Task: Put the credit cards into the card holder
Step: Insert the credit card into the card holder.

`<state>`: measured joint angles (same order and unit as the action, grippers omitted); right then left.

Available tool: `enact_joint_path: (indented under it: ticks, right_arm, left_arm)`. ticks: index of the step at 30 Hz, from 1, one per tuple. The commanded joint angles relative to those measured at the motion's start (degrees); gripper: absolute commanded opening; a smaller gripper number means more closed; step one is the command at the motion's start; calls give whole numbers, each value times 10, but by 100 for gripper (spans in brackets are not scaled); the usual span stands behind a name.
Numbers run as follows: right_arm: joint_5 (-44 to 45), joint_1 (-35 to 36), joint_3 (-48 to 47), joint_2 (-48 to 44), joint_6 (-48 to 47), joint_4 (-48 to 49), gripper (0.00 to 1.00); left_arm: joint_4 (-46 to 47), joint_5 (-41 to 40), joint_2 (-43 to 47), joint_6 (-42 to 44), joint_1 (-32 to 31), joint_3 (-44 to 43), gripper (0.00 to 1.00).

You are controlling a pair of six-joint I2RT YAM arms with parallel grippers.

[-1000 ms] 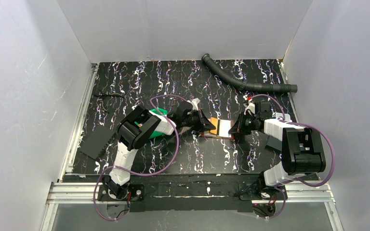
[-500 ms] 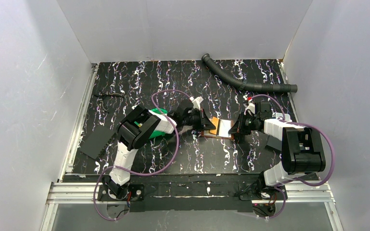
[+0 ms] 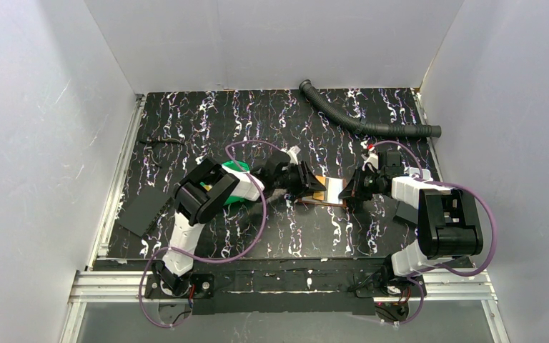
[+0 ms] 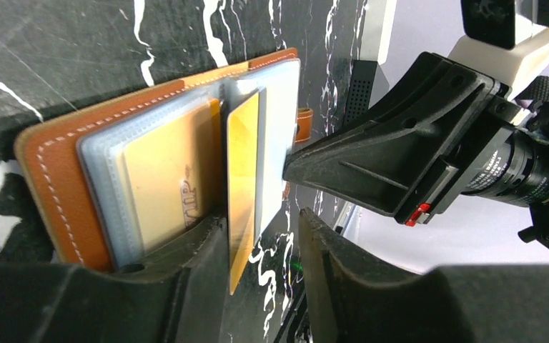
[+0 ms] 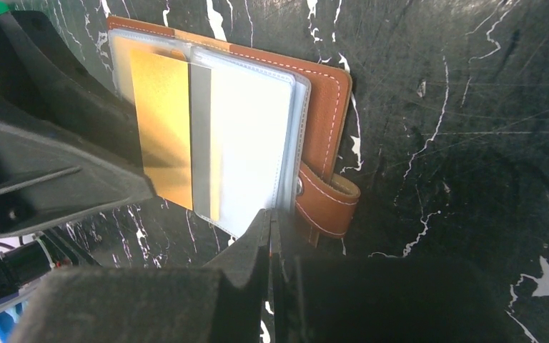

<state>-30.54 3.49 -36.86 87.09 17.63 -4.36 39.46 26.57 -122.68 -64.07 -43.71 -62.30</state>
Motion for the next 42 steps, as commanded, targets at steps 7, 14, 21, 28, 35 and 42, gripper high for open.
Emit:
enact_joint_path:
  ticks: [7,14,21,28,35,42]
  right_arm:
    - [0,3,6,-16,-15,-18,8]
    - [-3,3,6,-13,-13,-11,8]
    - [-15,3,7,-12,0,4,8]
    - [-15,3,12,-23,13,10,8]
    - [21,-5,6,-46,3,-15,12]
    - [28,-10,-15,-51,-7,-48,22]
  left_arm:
    - [-366,-87,61,116,-11,-91,50]
    - [-438,-99,29,139,-19,-157,46]
    - [-495,-115,-4,155,-41,-226,43]
    - [-521,-109,-29,165,-61,-279,50]
    - [-577,-140,-26,212,-58,-310,51]
    - [-575,-117,-41,232,-55,-327,51]
